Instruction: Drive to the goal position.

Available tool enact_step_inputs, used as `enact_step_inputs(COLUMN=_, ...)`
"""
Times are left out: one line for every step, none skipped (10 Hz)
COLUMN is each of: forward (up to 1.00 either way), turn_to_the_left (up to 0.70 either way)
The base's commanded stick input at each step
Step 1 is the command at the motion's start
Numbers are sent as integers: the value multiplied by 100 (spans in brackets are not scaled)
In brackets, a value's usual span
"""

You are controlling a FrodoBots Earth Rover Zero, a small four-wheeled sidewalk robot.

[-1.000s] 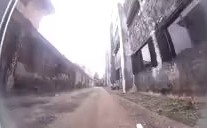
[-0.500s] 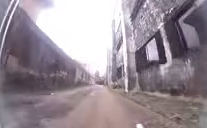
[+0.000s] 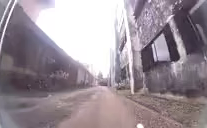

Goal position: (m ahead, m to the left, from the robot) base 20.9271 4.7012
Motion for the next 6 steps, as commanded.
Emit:
enact_step_inputs(forward=100, turn_to_the_left=0)
enact_step_inputs(forward=100, turn_to_the_left=0)
enact_step_inputs(forward=100, turn_to_the_left=0)
enact_step_inputs(forward=100, turn_to_the_left=0)
enact_step_inputs(forward=100, turn_to_the_left=0)
enact_step_inputs(forward=100, turn_to_the_left=0)
